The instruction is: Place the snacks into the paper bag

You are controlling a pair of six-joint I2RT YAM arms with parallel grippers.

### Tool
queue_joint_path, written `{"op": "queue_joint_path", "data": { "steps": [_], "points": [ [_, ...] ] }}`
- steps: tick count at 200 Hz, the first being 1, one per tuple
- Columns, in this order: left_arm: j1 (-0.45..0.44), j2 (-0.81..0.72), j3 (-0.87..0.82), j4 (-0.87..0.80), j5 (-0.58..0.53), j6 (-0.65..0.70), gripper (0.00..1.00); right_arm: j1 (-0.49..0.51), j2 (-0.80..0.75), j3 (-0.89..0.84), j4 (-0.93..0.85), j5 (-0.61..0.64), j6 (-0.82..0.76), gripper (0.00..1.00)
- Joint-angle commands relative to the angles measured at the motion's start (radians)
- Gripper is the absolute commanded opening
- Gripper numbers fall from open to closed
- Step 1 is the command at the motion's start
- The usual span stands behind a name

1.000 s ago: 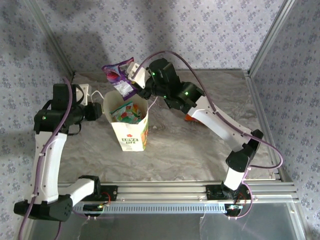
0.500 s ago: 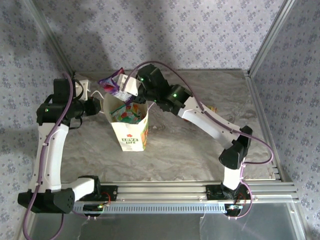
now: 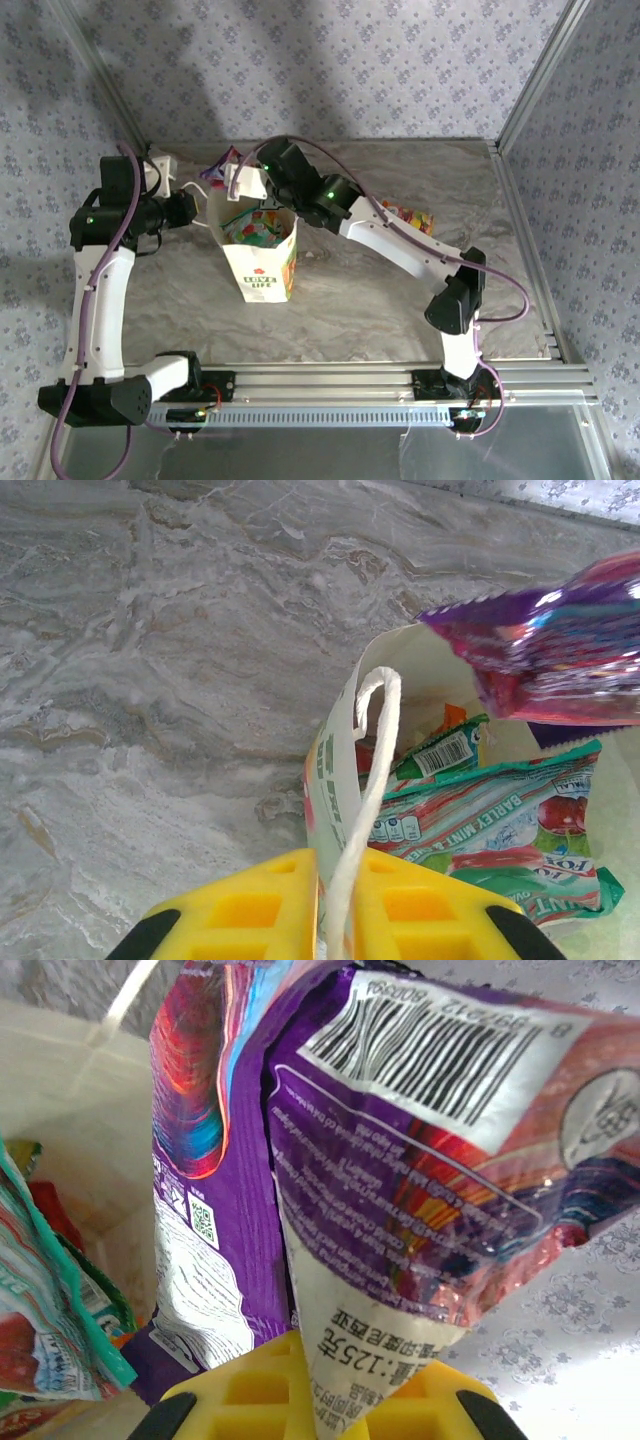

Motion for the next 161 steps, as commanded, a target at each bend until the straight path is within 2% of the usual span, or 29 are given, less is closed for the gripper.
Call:
{"op": "queue_joint_path", "data": {
  "steps": [1, 59, 107, 137, 161],
  "points": [
    [0.006, -0.006, 0.004, 0.022, 0.030, -0.006, 0.15, 0.007, -0.010, 0.023, 0.032, 0.048, -0.068, 0.09],
    [0.009, 0.000, -0.006, 0.029, 0.041, -0.008, 0.15, 0.022, -0.027, -0.041, -0.006, 0.054, -0.166, 0.08],
    [0.011, 0.005, -0.006, 0.038, 0.049, -0.009, 0.15, 0.035, -0.008, -0.022, -0.076, 0.073, -0.190, 0.09],
    [0.011, 0.005, -0.001, 0.037, 0.051, -0.006, 0.15, 0.041, 0.031, 0.026, -0.185, 0.098, -0.208, 0.09],
    [0.012, 0.004, -0.001, 0.035, 0.055, -0.006, 0.15, 0.040, 0.062, 0.055, -0.187, 0.132, -0.207, 0.08]
  ]
}}
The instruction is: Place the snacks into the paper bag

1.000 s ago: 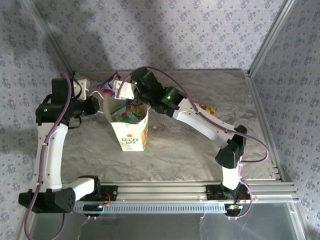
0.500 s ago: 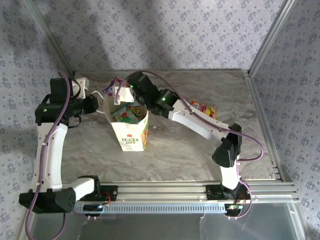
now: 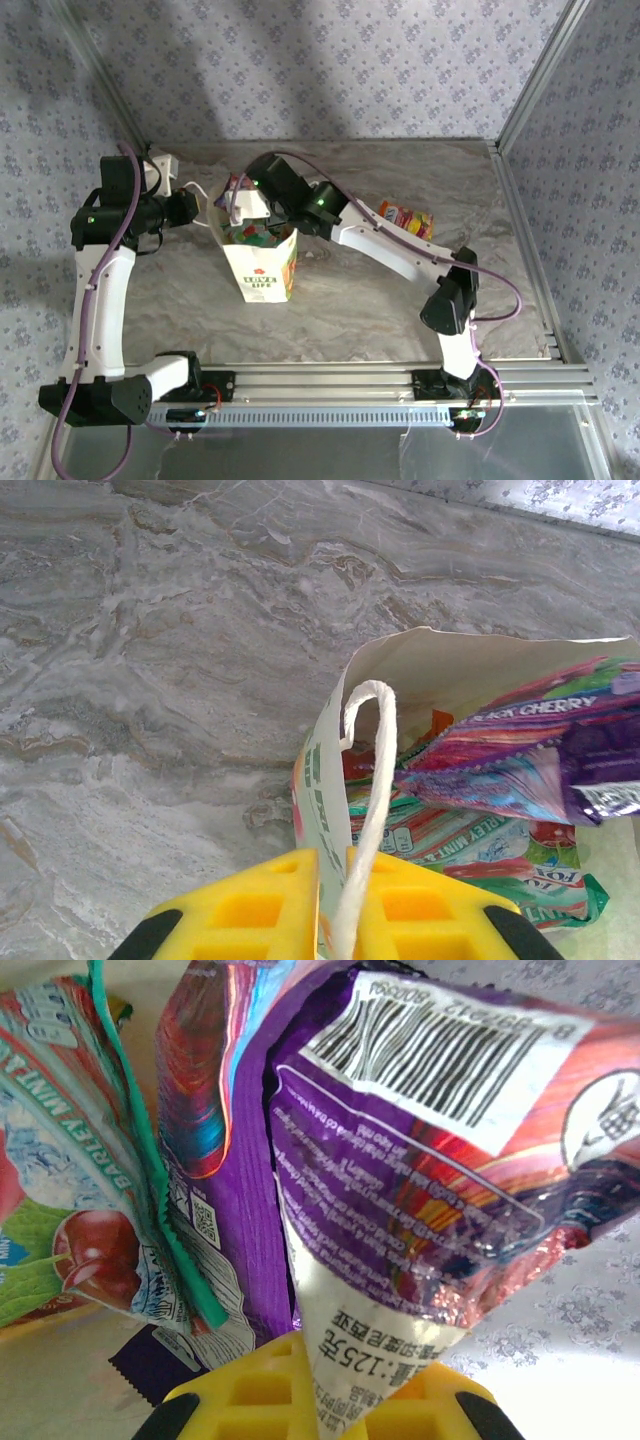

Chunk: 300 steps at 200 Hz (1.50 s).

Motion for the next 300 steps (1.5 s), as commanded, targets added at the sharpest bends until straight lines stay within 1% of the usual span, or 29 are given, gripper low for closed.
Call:
{"op": "queue_joint_path", "data": {
  "steps": [1, 60, 93, 109, 130, 188, 215, 253, 278, 300],
  "points": [
    [0.007, 0.002, 0.009, 0.012, 0.025, -0.003, 0.15, 0.006, 0.030, 0.060, -0.044, 0.049, -0.048, 0.08],
    [0.008, 0.000, -0.002, 0.010, 0.034, 0.006, 0.15, 0.009, 0.109, 0.132, -0.081, 0.096, -0.070, 0.09],
    [0.009, -0.003, -0.004, 0.007, 0.038, 0.012, 0.15, 0.017, 0.134, 0.141, -0.092, 0.130, -0.107, 0.14],
    [0.010, -0.003, -0.004, 0.008, 0.040, 0.015, 0.15, 0.018, 0.136, 0.148, -0.098, 0.116, -0.101, 0.14],
    [0.010, -0.001, -0.005, 0.008, 0.043, 0.015, 0.15, 0.019, 0.136, 0.166, -0.122, 0.089, -0.089, 0.18],
    [0.011, -0.004, -0.011, 0.015, 0.050, 0.014, 0.15, 0.029, 0.146, 0.177, -0.205, 0.033, -0.085, 0.24],
    [0.012, -0.007, -0.010, 0.012, 0.054, 0.018, 0.15, 0.024, 0.157, 0.191, -0.215, 0.043, -0.072, 0.23],
    [0.012, -0.007, -0.010, 0.010, 0.053, 0.020, 0.15, 0.025, 0.168, 0.194, -0.223, -0.013, -0.066, 0.24],
    [0.011, -0.008, -0.008, 0.008, 0.056, 0.018, 0.14, 0.026, 0.183, 0.201, -0.242, -0.066, -0.056, 0.22],
    [0.012, -0.007, -0.002, 0.006, 0.060, 0.018, 0.14, 0.025, 0.192, 0.207, -0.260, -0.093, -0.043, 0.23]
  ]
}}
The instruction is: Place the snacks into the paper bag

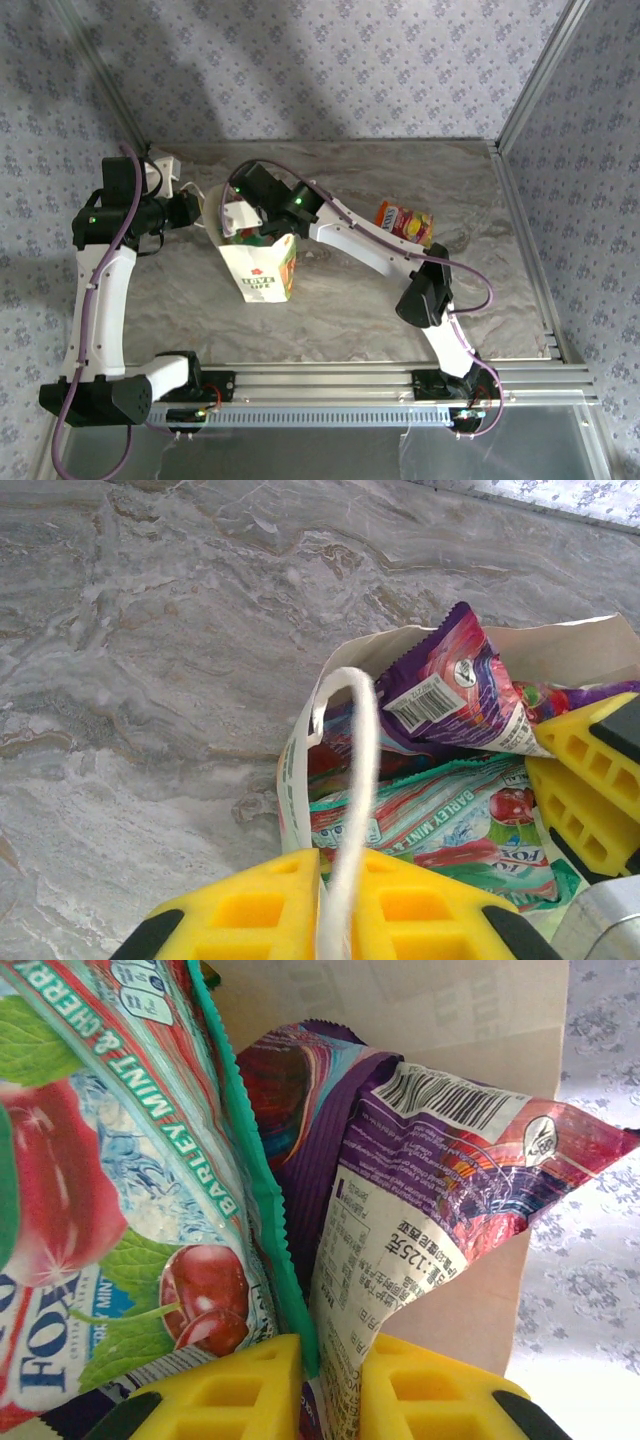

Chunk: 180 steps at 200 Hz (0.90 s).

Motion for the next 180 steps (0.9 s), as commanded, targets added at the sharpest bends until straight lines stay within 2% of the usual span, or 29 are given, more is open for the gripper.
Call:
{"op": "queue_joint_path", "data": {
  "steps": [1, 16, 61, 87, 157, 180],
  "points": [
    [0.011, -0.007, 0.014, 0.005, 0.030, 0.015, 0.14, 0.007, 0.035, 0.034, -0.086, -0.086, -0.019, 0.23],
    [0.010, -0.004, 0.018, 0.003, 0.035, 0.015, 0.14, 0.005, 0.040, 0.034, -0.104, -0.101, -0.014, 0.26],
    [0.010, -0.002, 0.019, -0.001, 0.044, 0.013, 0.14, -0.011, 0.041, 0.015, -0.123, -0.114, 0.001, 0.44],
    [0.010, -0.007, 0.018, -0.007, 0.043, 0.014, 0.14, -0.018, 0.034, 0.035, -0.080, -0.098, 0.038, 0.43],
    [0.010, -0.019, 0.013, -0.002, 0.037, 0.010, 0.14, -0.014, -0.017, 0.130, -0.021, -0.179, 0.148, 0.44],
    [0.011, -0.021, 0.013, 0.002, 0.034, 0.013, 0.13, -0.019, -0.013, 0.130, 0.020, -0.184, 0.179, 0.41]
  ]
}}
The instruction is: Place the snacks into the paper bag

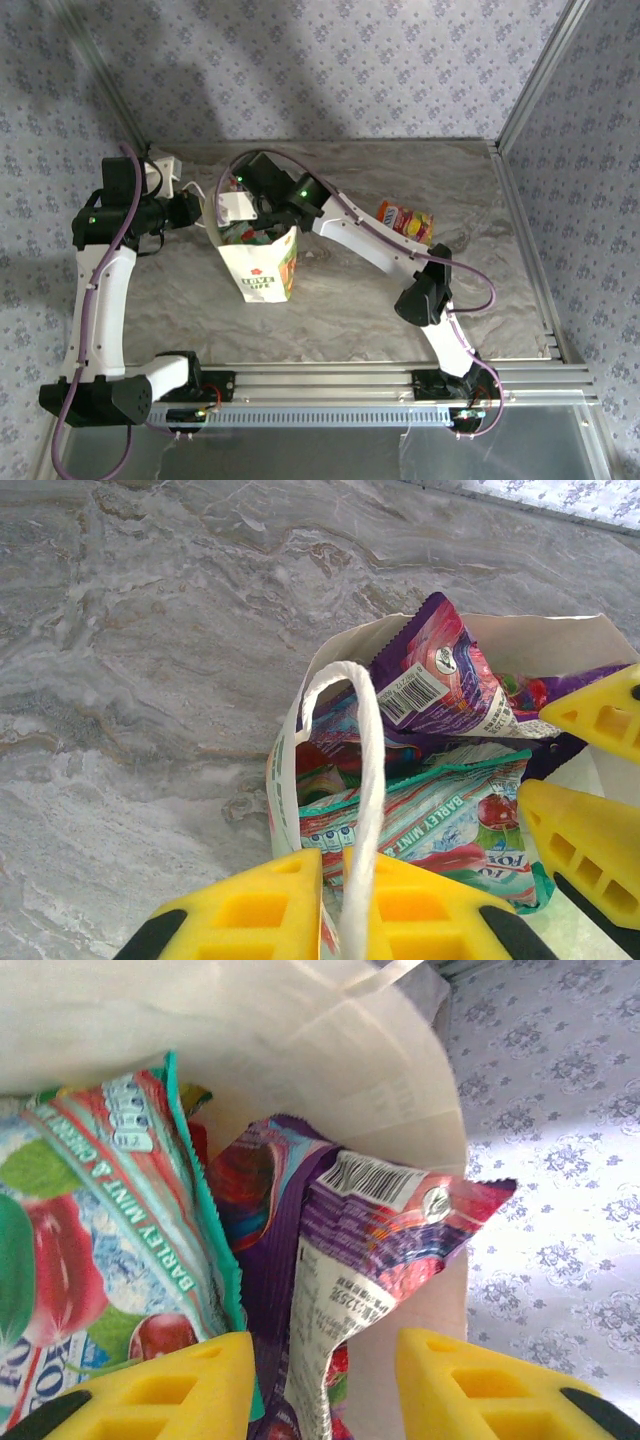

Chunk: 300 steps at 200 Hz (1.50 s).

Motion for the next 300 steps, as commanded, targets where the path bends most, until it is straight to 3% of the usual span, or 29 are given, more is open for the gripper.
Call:
{"op": "queue_joint_path", "data": {
  "steps": [1, 19, 41, 71, 124, 210, 300],
  "points": [
    [0.011, -0.020, 0.014, 0.002, 0.011, 0.013, 0.13, -0.002, -0.022, 0.033, 0.038, -0.033, 0.066, 0.40],
    [0.011, -0.018, 0.012, 0.005, 0.012, 0.015, 0.12, -0.004, -0.002, 0.036, 0.062, -0.013, 0.074, 0.32],
    [0.010, -0.016, 0.010, 0.007, 0.005, 0.019, 0.12, -0.011, 0.011, 0.041, 0.108, 0.003, 0.103, 0.13],
    [0.010, -0.014, 0.005, 0.012, 0.004, 0.021, 0.12, -0.024, 0.024, 0.041, 0.177, 0.030, 0.128, 0.04],
    [0.011, -0.004, 0.010, 0.018, 0.007, 0.021, 0.12, -0.038, 0.092, 0.057, 0.166, 0.087, 0.107, 0.03],
    [0.010, 0.006, 0.017, 0.016, 0.012, 0.018, 0.11, -0.004, 0.111, 0.040, 0.041, -0.051, 0.138, 0.08],
    [0.011, 0.011, 0.033, 0.010, 0.029, 0.006, 0.12, -0.022, 0.153, 0.014, -0.057, -0.037, 0.187, 0.12]
  ]
}}
